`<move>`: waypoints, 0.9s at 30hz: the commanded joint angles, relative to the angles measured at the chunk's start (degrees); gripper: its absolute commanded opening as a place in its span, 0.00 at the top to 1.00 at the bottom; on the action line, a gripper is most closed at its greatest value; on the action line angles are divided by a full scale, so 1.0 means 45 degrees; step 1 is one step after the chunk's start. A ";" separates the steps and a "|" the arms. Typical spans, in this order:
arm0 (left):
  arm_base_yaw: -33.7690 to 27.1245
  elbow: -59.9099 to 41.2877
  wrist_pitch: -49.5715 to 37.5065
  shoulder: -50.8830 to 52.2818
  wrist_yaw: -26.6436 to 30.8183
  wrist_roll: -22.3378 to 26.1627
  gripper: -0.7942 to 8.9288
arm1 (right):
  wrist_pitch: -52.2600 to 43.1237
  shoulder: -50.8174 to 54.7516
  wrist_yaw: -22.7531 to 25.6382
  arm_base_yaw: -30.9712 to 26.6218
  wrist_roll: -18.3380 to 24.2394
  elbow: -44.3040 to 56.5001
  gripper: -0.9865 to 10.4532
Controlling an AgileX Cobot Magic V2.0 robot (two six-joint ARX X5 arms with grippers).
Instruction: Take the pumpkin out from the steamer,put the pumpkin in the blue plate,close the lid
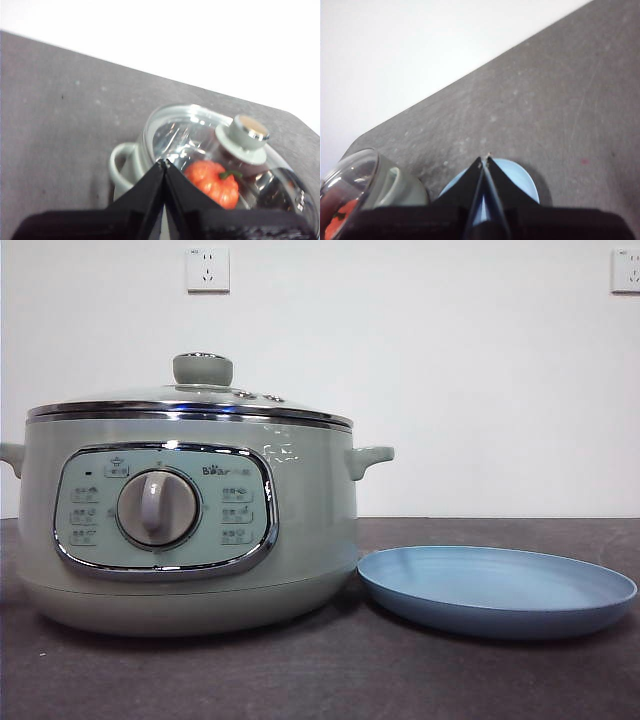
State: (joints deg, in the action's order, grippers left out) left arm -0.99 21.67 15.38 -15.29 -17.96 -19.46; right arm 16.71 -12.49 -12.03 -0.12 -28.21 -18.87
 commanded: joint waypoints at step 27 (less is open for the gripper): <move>0.0486 0.5401 0.1263 -0.6280 -0.2725 0.2229 0.55 | 0.4119 -0.7281 -0.1685 0.0087 0.5576 -0.8165 0.50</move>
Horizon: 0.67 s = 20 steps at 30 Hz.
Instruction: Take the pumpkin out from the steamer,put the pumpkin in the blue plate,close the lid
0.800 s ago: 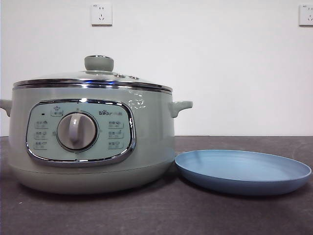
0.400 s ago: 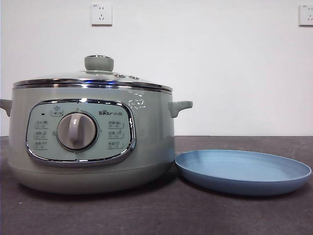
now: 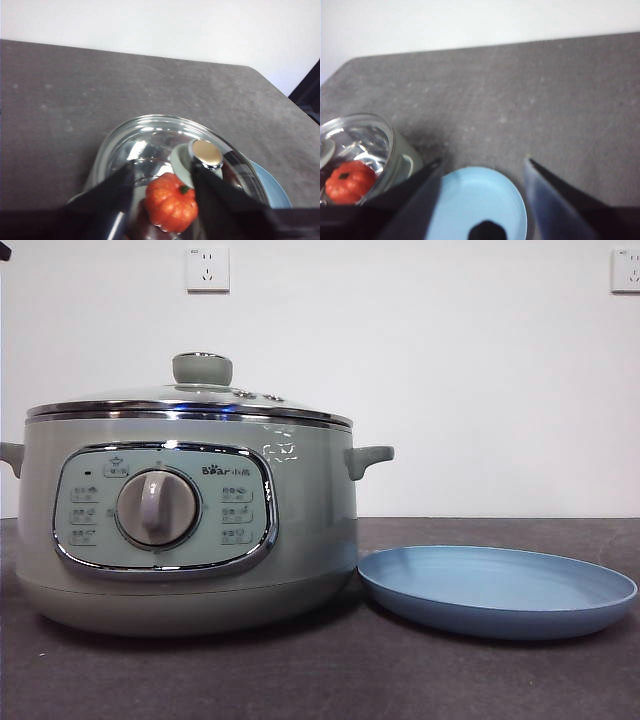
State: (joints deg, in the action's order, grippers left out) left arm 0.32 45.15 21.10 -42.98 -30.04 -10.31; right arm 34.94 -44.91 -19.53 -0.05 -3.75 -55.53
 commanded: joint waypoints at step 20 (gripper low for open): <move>0.4988 0.4789 0.2929 -0.5139 0.3507 0.2089 0.56 | 0.0175 -0.0189 -0.0010 0.0641 0.0136 -0.0019 0.50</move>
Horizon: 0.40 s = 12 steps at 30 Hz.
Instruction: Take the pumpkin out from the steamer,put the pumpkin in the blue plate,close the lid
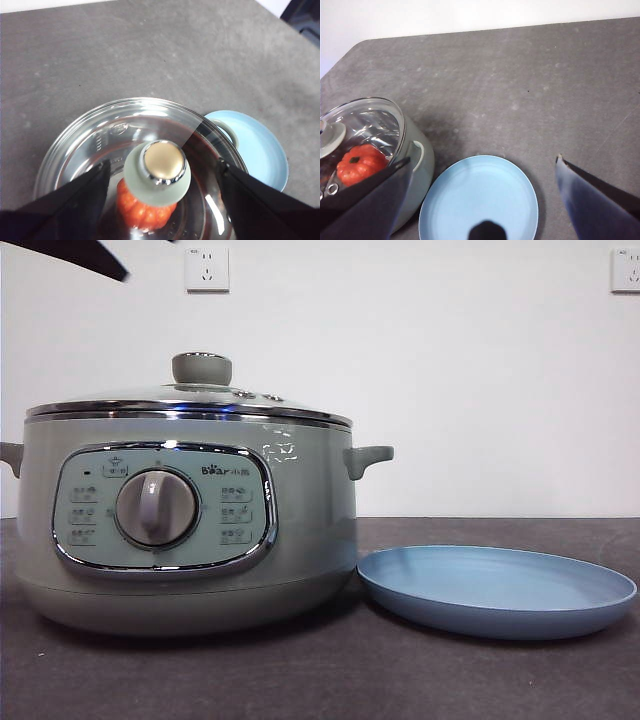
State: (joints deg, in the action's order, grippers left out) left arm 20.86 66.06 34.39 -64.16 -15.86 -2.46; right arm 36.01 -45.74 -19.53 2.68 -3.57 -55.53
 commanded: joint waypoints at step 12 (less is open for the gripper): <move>0.1695 0.0573 -0.0442 -0.2875 0.1851 0.0918 0.56 | -0.0063 -0.0005 0.0000 0.0034 0.0097 -0.0019 0.50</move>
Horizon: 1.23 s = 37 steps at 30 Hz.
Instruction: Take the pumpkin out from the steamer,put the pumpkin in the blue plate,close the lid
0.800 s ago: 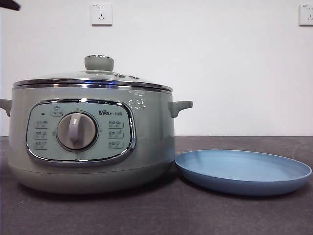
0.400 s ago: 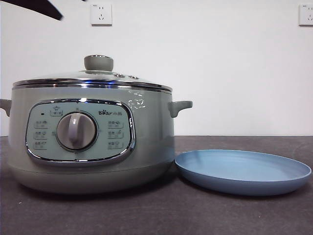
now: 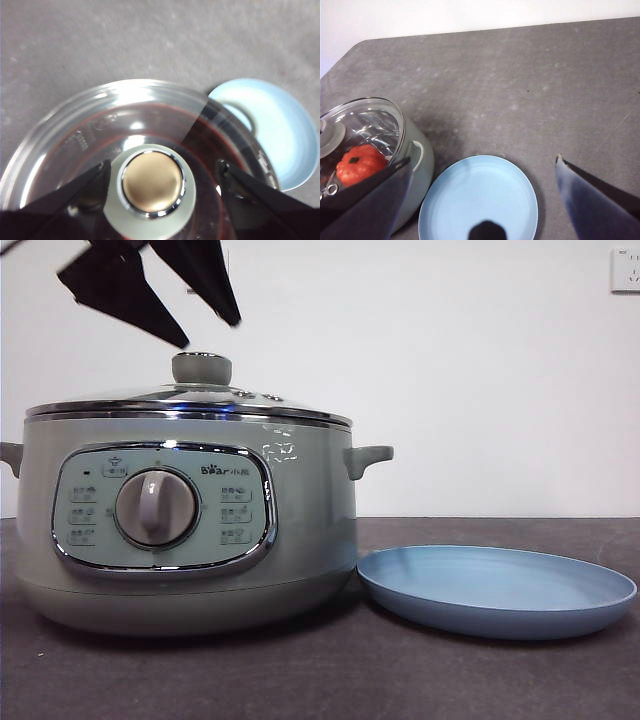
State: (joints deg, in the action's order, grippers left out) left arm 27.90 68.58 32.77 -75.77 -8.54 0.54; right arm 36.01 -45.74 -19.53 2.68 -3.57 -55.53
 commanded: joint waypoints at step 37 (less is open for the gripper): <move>0.0296 0.0034 -0.0437 0.2477 0.1292 0.0539 0.93 | -0.0641 -0.0544 -0.2307 0.0359 -0.0393 -0.0019 0.51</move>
State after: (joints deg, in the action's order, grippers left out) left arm 29.06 68.12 32.86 -66.32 -3.44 2.98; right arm 33.65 -47.70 -28.71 3.95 -4.64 -55.53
